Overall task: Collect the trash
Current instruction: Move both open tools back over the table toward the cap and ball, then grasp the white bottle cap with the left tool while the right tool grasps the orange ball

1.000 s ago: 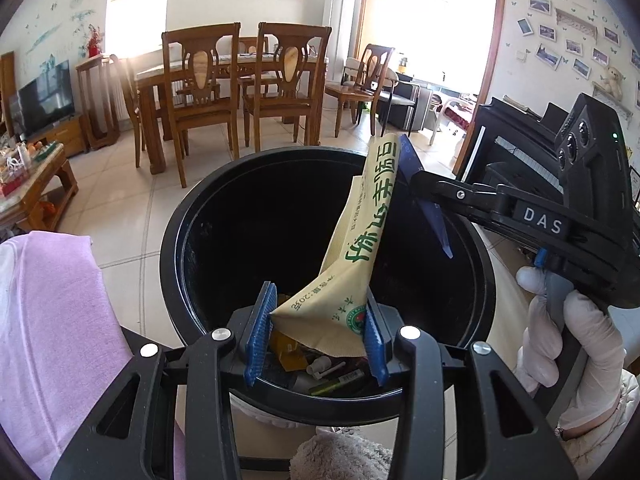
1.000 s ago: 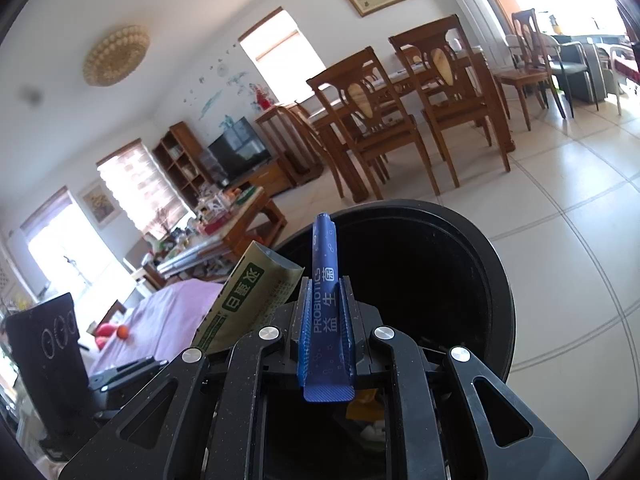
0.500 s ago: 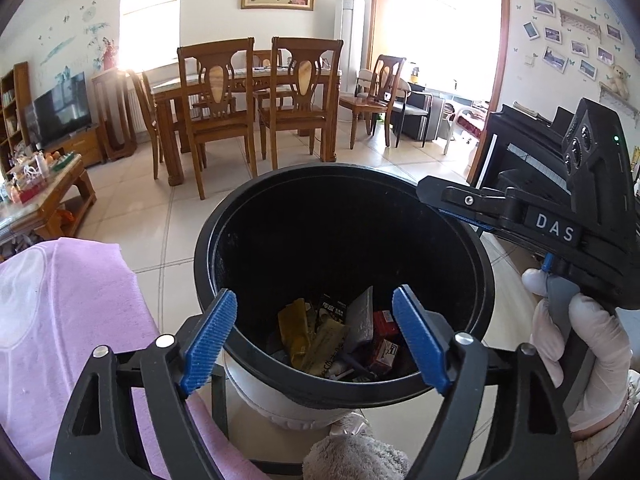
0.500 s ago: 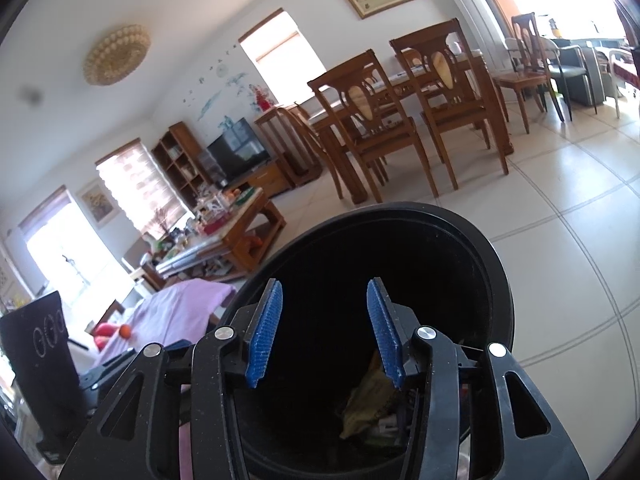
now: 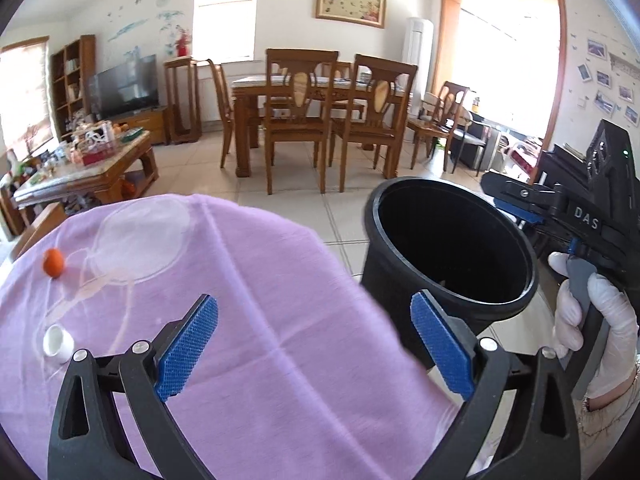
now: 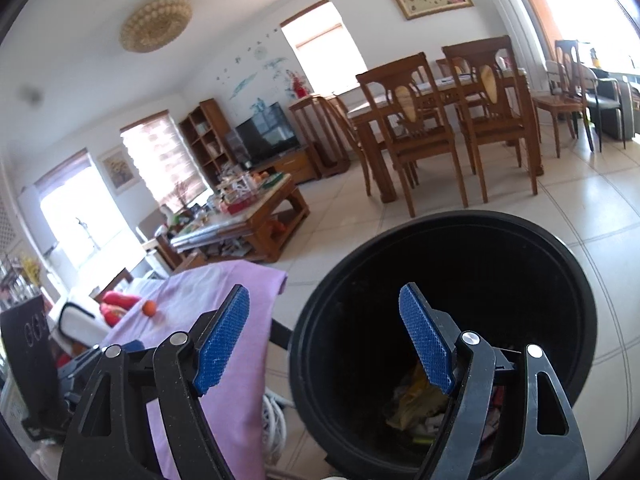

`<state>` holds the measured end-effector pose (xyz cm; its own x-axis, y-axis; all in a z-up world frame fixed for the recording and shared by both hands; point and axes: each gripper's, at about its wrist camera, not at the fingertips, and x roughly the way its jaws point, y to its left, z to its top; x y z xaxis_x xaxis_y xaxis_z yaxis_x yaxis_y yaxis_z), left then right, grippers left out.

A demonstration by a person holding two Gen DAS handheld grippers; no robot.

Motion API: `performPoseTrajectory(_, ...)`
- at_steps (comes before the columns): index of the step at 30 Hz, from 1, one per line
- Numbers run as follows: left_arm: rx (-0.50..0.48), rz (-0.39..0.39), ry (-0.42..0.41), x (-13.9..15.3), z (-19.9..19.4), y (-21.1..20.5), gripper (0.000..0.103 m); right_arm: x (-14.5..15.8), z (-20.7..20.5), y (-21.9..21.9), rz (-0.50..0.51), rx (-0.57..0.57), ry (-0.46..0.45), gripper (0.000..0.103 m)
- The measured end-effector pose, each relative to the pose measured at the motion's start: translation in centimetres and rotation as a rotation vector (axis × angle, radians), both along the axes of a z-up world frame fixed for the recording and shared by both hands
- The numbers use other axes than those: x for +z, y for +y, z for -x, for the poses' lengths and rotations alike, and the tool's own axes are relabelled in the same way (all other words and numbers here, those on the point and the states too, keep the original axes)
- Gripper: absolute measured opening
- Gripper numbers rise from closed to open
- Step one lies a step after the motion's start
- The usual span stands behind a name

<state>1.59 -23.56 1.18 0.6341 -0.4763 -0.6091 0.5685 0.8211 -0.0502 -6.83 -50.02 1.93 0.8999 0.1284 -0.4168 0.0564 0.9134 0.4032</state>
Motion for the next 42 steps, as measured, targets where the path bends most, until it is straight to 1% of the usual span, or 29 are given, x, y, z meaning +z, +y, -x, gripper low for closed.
performPoseTrajectory(5, 0.173, -0.002, 0.02, -0.5, -2.4, 7.6, 0.096, 1.5, -3.3, 6.8, 0.039, 0.117, -0.004, 0.077)
performPoseTrajectory(9, 0.287, -0.025, 0.078, -2.0, -4.7, 12.8, 0.096, 2.5, -6.7, 13.3, 0.094, 0.238, 0.007, 0.077)
performPoseTrajectory(12, 0.353, -0.002, 0.137, -3.0, -6.6, 16.1, 0.096, 2.9, -9.8, 18.8, 0.159, 0.335, 0.044, 0.077)
performPoseTrajectory(14, 0.365, 0.013, 0.169, -3.4, -7.4, 17.2, 0.095, 3.1, -11.5, 22.4, 0.193, 0.39, 0.054, 0.077)
performPoseTrajectory(17, 0.356, -0.007, 0.171, -3.7, -7.8, 17.9, 0.094, 3.3, -14.0, 27.2, 0.246, 0.452, 0.067, 0.077)
performPoseTrajectory(18, 0.35, -0.006, 0.176, -3.8, -8.0, 18.2, 0.09, 3.4, -15.0, 28.5, 0.261, 0.47, 0.075, 0.077)
performPoseTrajectory(21, 0.341, -0.009, 0.198, -4.2, -8.8, 18.6, 0.081, 3.4, -18.3, 32.3, 0.299, 0.512, 0.104, 0.077)
performPoseTrajectory(23, 0.338, -0.006, 0.213, -4.7, -9.3, 19.0, 0.077, 3.2, -20.3, 34.5, 0.329, 0.538, 0.12, 0.077)
performPoseTrajectory(24, 0.335, -0.004, 0.221, -4.9, -9.5, 19.1, 0.072, 3.0, -21.3, 35.6, 0.348, 0.548, 0.13, 0.077)
performPoseTrajectory(25, 0.333, -0.003, 0.227, -5.0, -9.5, 19.1, 0.07, 2.8, -22.3, 36.7, 0.361, 0.556, 0.137, 0.077)
performPoseTrajectory(26, 0.324, 0.009, 0.223, -4.9, -9.5, 19.2, 0.054, 2.6, -23.3, 37.6, 0.371, 0.564, 0.147, 0.077)
performPoseTrajectory(27, 0.326, 0.016, 0.23, -5.0, -9.6, 19.5, 0.041, 2.4, -24.3, 38.6, 0.379, 0.571, 0.159, 0.077)
performPoseTrajectory(28, 0.336, 0.03, 0.234, -5.0, -9.7, 20.0, 0.036, 1.9, -25.1, 38.6, 0.382, 0.577, 0.17, 0.077)
performPoseTrajectory(30, 0.332, 0.088, 0.251, -5.1, -9.6, 20.9, 0.036, 1.2, -26.8, 40.2, 0.395, 0.584, 0.19, 0.077)
performPoseTrajectory(31, 0.343, 0.1, 0.251, -5.1, -9.5, 21.3, 0.036, 0.7, -27.5, 41.0, 0.402, 0.588, 0.196, 0.075)
performPoseTrajectory(36, 0.436, 0.177, 0.216, -4.4, -8.7, 24.5, 0.036, -2.1, -31.2, 43.5, 0.416, 0.599, 0.256, 0.068)
performPoseTrajectory(37, 0.451, 0.187, 0.216, -4.5, -8.6, 25.0, 0.036, -2.7, -31.6, 43.9, 0.419, 0.602, 0.265, 0.065)
performPoseTrajectory(39, 0.467, 0.201, 0.211, -4.5, -8.6, 25.6, 0.036, -3.7, -32.6, 45.0, 0.423, 0.606, 0.287, 0.065)
performPoseTrajectory(42, 0.467, 0.191, 0.195, -4.1, -8.7, 25.4, 0.036, -4.8, -33.9, 46.4, 0.409, 0.607, 0.312, 0.065)
